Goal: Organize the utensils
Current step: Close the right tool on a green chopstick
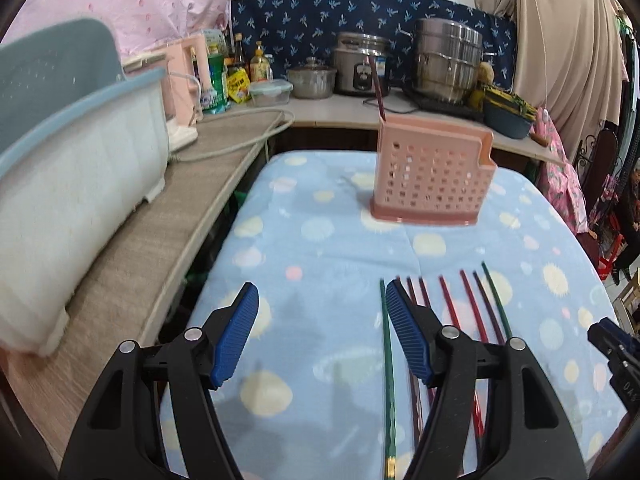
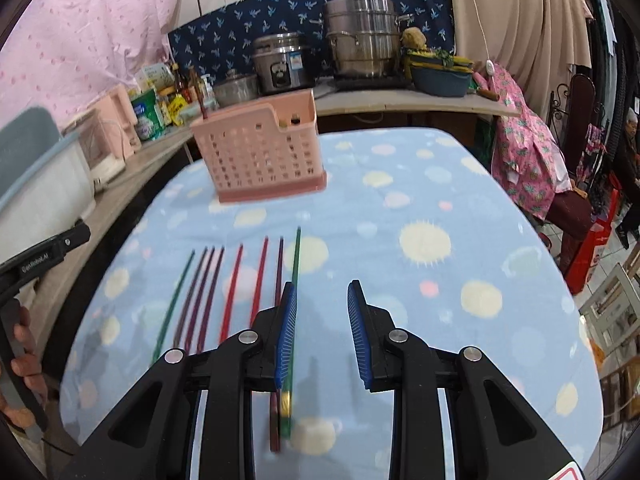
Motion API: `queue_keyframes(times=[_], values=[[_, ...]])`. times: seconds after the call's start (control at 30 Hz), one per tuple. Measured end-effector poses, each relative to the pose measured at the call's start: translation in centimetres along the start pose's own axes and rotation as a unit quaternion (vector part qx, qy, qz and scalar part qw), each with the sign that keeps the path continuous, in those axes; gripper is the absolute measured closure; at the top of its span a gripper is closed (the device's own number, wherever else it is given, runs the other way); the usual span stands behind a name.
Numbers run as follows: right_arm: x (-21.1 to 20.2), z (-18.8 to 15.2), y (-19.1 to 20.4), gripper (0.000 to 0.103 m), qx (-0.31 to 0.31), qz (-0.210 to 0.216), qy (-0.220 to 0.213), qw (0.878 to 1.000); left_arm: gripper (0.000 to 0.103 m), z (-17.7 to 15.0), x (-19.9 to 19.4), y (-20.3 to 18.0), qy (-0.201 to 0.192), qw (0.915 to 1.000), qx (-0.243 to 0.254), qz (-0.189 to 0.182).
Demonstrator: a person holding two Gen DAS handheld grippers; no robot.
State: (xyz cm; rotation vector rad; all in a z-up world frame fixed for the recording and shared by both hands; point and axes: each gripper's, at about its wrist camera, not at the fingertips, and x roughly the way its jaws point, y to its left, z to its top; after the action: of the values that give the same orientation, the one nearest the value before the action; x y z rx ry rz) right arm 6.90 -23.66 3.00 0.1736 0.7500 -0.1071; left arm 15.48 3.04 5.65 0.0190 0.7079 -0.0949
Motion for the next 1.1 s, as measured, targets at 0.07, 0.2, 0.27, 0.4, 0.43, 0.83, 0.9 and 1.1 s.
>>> queue_keyframes(times=[0.07, 0.2, 0.27, 0.4, 0.43, 0.83, 0.9, 1.1], values=[[0.5, -1.5, 0.1, 0.077, -0.001, -0.002, 0.014, 1.000, 0.040, -1.5, 0.1, -0.1, 0.011, 0.9999, 0.001, -0.001], [1.6, -3.9, 0.2, 0.077, 0.004, 0.007, 0.041, 0.999, 0.040, -4.1, 0.5, -0.6, 0.029, 0.9995, 0.012, 0.001], [1.8, -4.7, 0.3, 0.077, 0.003, 0.006, 0.045, 0.999, 0.040, -5.0, 0.6, -0.6, 0.036, 0.9993, 0.012, -0.001], [2.1, -5.5, 0.8, 0.077, 0.002, 0.012, 0.049, 0.999, 0.040, -6.3, 0.8, -0.7, 0.050, 0.9987, 0.010, -0.005], [2.1, -5.7, 0.9, 0.077, 0.002, 0.013, 0.050, 0.999, 0.040, -6.6, 0.9, -0.8, 0.053, 0.9986, 0.010, -0.005], [3.5, -6.3, 1.4, 0.081, 0.002, 0.016, 0.066, 0.998, 0.040, -8.3, 1.0, -1.5, 0.071, 0.9972, 0.014, -0.016], [3.7, -6.4, 1.5, 0.083, 0.003, 0.018, 0.067, 0.998, 0.040, -8.5, 1.0, -1.6, 0.073, 0.9971, 0.015, -0.018], [3.9, -6.8, 1.6, 0.087, -0.004, 0.015, 0.069, 0.998, 0.040, -8.9, 1.1, -1.8, 0.080, 0.9963, 0.013, -0.027]])
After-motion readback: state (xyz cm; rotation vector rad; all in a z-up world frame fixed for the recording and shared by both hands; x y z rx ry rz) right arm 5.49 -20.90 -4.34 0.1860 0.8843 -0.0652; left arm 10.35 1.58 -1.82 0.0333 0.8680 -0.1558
